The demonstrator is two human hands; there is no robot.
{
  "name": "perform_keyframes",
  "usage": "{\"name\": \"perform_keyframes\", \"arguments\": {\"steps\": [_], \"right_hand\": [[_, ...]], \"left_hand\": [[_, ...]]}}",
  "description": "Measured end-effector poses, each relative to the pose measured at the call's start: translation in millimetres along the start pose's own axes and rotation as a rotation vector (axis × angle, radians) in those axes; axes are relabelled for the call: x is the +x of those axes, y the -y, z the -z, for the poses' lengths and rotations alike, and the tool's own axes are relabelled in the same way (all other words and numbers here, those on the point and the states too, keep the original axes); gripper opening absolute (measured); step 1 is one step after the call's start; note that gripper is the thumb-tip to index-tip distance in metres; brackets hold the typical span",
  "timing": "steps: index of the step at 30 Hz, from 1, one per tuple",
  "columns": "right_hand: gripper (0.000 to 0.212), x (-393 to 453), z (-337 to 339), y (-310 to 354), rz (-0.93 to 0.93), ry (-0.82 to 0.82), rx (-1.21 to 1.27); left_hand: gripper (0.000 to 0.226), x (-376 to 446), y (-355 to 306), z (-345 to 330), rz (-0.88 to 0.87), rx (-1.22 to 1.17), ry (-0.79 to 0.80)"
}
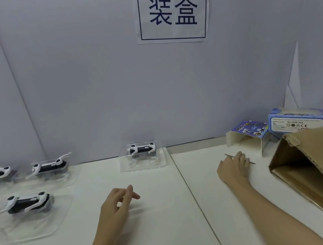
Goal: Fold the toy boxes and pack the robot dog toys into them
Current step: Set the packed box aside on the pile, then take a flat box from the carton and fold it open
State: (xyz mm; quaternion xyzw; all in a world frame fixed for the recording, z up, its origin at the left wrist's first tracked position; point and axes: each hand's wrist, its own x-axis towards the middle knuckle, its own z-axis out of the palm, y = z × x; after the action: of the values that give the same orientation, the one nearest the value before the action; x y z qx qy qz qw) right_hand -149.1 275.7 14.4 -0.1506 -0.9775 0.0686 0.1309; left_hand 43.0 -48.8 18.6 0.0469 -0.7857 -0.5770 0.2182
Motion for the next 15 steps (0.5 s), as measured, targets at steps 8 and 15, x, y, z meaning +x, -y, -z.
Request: {"name": "perform_keyframes", "arguments": {"steps": [8, 15], "right_hand": [[0.033, 9.3, -3.0, 13.1, 0.111, -0.088, -0.001], [0.052, -70.1, 25.2, 74.4, 0.566, -0.426, 0.341]], "left_hand": [[0.043, 2.5, -1.7, -0.8, 0.01, -0.009, -0.008], [0.024, 1.7, 1.0, 0.4, -0.039, 0.075, -0.038]]}}
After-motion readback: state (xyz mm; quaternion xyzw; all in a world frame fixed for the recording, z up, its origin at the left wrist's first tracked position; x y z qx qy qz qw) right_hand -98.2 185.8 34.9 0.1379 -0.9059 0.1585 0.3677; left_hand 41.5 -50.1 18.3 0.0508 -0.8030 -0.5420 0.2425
